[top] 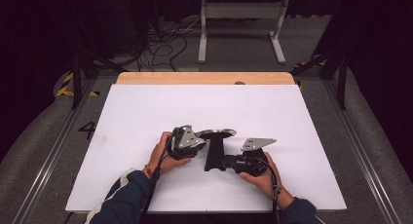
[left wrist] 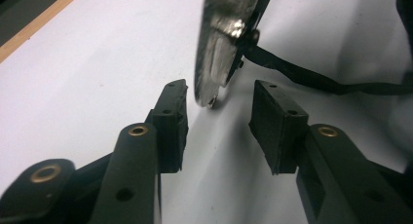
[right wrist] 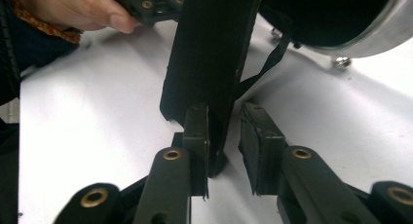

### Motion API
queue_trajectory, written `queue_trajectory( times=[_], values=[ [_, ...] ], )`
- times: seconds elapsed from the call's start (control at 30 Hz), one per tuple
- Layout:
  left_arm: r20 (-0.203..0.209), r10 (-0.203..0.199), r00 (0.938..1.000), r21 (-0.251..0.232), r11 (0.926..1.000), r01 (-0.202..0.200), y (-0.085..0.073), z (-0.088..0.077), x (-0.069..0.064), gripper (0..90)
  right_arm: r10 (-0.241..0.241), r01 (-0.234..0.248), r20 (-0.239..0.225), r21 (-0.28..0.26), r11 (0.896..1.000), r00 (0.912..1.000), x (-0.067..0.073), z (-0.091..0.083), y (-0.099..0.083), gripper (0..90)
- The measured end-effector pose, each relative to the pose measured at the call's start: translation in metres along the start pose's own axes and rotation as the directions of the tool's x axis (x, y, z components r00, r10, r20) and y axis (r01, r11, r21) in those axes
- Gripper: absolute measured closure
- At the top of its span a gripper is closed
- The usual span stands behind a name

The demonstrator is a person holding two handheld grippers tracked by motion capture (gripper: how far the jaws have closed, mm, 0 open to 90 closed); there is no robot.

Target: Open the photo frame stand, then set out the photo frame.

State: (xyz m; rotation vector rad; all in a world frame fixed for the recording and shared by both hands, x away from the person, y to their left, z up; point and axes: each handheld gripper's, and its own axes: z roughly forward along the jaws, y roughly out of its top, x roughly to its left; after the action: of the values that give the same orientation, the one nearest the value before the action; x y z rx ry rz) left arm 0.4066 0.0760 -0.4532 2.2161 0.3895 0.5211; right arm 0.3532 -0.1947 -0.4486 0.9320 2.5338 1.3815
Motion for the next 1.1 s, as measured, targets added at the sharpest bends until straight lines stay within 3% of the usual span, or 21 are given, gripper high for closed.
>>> queue_trajectory(
  times=[0.23, 0.33, 0.5, 0.7, 0.93, 1.1],
  values=[
    [0.018, 0.007, 0.9998, 0.014, 0.9999, -0.007, -0.005, -0.016, 0.001, 42.3, -0.079, 0.080, 0.058, -0.021, 0.997, 0.9952, 0.006, -0.011, 0.005, 69.2],
    [0.002, 0.022, 0.9997, 0.023, 0.9995, -0.022, -0.007, -0.023, 0.000, 35.5, -0.093, 0.096, 0.079, -0.040, 0.995, 0.9926, 0.008, -0.017, 0.007, 68.6],
    [0.024, -0.018, 0.9996, -0.007, 0.9998, 0.018, -0.011, -0.040, 0.003, 28.0, -0.104, 0.112, 0.105, -0.074, 0.991, 0.9890, 0.010, -0.024, 0.009, 68.8],
    [0.041, -0.008, 0.9991, -0.039, 0.9992, 0.010, -0.013, -0.058, -0.004, 26.7, -0.114, 0.126, 0.119, -0.101, 0.987, 0.9864, 0.014, -0.029, 0.010, 70.8],
    [0.024, -0.002, 0.9997, -0.007, 1.0000, 0.002, -0.029, -0.072, -0.009, 24.6, -0.126, 0.142, 0.134, -0.115, 0.983, 0.9829, 0.020, -0.031, 0.010, 74.7],
    [0.016, -0.053, 0.9985, 0.001, 0.9986, 0.053, -0.037, -0.076, -0.001, 22.1, -0.145, 0.161, 0.142, -0.112, 0.981, 0.9793, 0.025, -0.029, 0.011, 77.5]
  ],
)
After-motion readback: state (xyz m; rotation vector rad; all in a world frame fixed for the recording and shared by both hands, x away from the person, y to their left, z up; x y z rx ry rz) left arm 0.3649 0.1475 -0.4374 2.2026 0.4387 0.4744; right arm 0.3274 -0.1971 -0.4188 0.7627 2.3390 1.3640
